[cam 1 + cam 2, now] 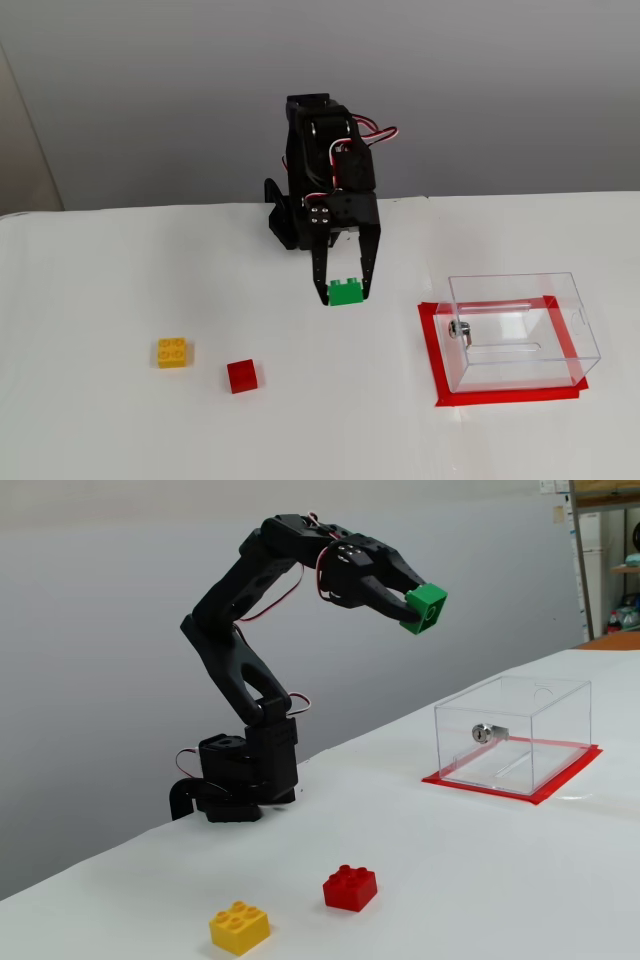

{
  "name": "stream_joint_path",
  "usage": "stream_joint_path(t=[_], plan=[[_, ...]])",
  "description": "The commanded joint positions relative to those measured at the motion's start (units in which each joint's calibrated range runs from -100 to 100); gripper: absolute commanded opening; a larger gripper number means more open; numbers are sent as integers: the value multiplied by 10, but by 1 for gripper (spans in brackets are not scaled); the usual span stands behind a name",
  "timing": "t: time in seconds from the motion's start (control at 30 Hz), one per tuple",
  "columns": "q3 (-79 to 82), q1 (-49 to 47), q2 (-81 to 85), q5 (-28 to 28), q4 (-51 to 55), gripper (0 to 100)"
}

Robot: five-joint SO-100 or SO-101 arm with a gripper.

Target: Pick the green lego brick and place it into the transparent box

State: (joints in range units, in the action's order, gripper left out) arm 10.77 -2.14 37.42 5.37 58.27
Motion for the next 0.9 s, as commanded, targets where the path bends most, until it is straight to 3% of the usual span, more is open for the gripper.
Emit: stream_joint_path(t=[0.0,0.43,0.87], plan=[[-11,-66,15,-3,3,9],[-10,-326,-4,-3,3,9],[-21,-481,-112,3,-6,9]])
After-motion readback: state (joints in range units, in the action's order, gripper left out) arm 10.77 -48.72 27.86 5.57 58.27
